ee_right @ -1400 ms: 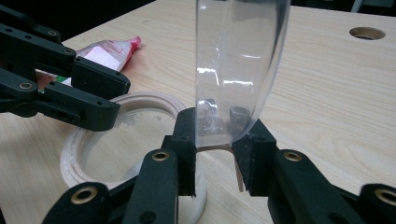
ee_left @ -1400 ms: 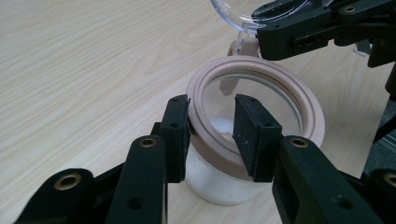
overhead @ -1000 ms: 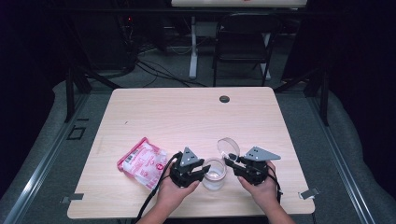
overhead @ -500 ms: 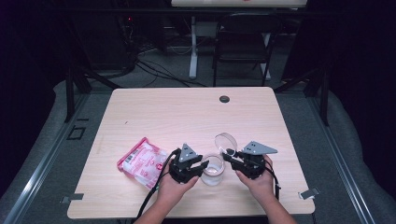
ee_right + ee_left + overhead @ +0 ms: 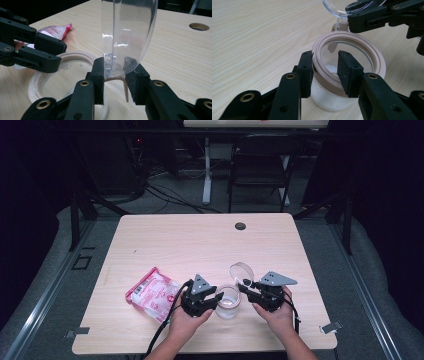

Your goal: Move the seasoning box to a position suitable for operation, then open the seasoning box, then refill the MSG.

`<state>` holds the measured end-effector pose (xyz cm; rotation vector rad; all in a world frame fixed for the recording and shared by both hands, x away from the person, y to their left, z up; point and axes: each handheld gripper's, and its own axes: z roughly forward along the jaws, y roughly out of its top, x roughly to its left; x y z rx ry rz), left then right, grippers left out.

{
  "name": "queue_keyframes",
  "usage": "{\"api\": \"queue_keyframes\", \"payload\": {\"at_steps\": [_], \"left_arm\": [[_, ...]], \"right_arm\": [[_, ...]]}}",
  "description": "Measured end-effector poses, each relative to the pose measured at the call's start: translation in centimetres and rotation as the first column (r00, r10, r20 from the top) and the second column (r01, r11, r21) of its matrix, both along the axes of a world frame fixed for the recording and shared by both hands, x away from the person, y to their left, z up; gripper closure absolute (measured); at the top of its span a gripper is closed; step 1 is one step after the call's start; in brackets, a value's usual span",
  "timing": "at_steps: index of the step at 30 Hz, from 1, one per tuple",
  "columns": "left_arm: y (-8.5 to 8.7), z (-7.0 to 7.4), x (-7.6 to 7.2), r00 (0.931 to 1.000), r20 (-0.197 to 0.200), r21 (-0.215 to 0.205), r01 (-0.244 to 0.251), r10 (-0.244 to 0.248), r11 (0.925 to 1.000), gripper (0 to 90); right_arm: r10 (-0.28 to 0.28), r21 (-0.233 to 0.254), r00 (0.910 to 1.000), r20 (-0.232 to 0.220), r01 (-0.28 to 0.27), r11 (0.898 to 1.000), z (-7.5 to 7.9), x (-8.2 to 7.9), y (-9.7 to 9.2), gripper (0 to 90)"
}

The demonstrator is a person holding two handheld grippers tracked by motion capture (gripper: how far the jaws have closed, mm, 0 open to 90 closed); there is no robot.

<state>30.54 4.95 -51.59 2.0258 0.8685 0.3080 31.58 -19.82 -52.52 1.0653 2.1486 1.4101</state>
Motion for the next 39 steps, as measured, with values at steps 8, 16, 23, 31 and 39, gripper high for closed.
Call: {"api": "queue_keyframes", "payload": {"at_steps": [8,16,23,31,39], "left_arm": [[1.7,1.6,-0.4,0.9998,0.012,-0.066,-0.012,0.013,0.9977,59.5],[6.4,3.7,-1.0,0.9949,0.074,-0.077,-0.063,0.068,0.9951,61.0],[10.0,3.6,-1.5,0.9888,0.101,-0.051,-0.105,0.109,0.9932,56.3],[13.7,2.1,-2.5,0.9764,0.14,-0.06,-0.157,0.164,0.9858,51.7],[16.5,0.4,-3.6,0.9757,0.087,-0.066,-0.195,0.201,0.9785,53.5]], "right_arm": [[0.003,0.005,0.9999,-0.011,-0.003,1.0,0.1,-0.6,-0.5,62.9],[0.029,0.005,0.9995,-0.008,-0.029,1.0,0.8,-1.9,-1.2,58.6],[0.039,0.009,0.9992,-0.004,-0.039,0.999,1.3,-2.9,-1.7,56.9],[0.009,-0.001,0.9999,-0.014,-0.009,1.0,1.2,-3.9,-2.8,56.7],[-0.009,0.004,0.9997,-0.025,0.009,1.0,0.7,-4.3,-3.3,56.6]]}}
